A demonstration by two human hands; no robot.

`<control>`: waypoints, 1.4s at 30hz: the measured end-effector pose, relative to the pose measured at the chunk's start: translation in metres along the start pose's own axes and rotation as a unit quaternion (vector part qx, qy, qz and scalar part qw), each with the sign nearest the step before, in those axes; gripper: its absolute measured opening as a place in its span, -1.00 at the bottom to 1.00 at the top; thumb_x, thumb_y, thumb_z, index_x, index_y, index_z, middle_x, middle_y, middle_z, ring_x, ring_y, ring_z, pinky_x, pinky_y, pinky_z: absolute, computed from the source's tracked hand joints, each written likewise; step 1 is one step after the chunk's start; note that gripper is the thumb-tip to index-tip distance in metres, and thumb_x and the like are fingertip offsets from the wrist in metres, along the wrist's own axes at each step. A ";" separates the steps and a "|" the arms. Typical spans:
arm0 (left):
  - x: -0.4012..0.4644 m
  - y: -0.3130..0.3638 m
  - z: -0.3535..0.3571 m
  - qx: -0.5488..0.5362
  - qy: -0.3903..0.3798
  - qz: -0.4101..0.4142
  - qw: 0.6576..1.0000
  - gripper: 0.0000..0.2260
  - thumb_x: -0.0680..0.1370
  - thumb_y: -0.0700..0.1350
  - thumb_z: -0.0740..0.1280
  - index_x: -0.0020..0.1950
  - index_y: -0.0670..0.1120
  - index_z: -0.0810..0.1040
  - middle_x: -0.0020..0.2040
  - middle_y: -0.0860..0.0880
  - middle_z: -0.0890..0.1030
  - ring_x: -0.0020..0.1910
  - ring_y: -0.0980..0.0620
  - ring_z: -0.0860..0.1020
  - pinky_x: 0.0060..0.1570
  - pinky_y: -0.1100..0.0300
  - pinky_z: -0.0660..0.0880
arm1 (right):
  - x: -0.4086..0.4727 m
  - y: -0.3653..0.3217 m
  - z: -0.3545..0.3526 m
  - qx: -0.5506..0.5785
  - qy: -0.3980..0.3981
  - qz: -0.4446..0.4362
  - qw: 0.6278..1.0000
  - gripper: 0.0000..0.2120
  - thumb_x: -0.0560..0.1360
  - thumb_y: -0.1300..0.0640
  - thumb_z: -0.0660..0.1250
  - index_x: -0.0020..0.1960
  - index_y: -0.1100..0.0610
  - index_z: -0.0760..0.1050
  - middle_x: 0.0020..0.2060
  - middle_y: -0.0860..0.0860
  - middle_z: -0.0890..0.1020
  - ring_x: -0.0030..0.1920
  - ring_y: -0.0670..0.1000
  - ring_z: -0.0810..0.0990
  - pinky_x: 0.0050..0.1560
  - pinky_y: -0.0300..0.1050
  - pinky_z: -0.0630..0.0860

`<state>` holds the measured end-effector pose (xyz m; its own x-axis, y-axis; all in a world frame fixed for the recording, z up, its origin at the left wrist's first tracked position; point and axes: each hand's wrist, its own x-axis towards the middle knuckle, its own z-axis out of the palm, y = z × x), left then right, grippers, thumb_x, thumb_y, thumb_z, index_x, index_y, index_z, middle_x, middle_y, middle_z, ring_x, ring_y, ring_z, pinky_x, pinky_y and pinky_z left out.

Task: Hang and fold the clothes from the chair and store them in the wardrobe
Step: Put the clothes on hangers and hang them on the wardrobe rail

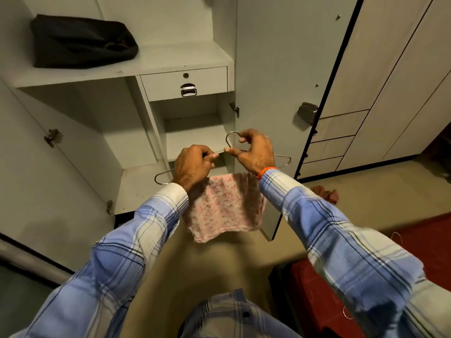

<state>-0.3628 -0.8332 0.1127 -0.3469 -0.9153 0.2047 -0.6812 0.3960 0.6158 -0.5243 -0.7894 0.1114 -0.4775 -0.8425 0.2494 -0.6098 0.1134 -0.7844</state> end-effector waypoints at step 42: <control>0.284 -0.052 -0.115 0.120 0.042 0.184 0.975 -0.89 0.58 -0.06 0.35 0.05 -0.01 0.65 -0.06 0.02 0.67 -0.12 0.05 0.55 -0.06 0.16 0.48 | 0.294 -0.166 0.056 -0.048 -0.029 -0.198 0.979 -0.83 0.54 -0.02 0.37 -0.10 0.03 0.69 -0.26 -0.12 0.69 -0.32 -0.23 0.51 -0.13 -0.20 0.42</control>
<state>-0.3518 -1.1222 0.2264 -0.5491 -0.7074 0.4452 -0.6558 0.6948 0.2952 -0.5286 -1.0856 0.2829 -0.1567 -0.8586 0.4880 -0.7981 -0.1810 -0.5747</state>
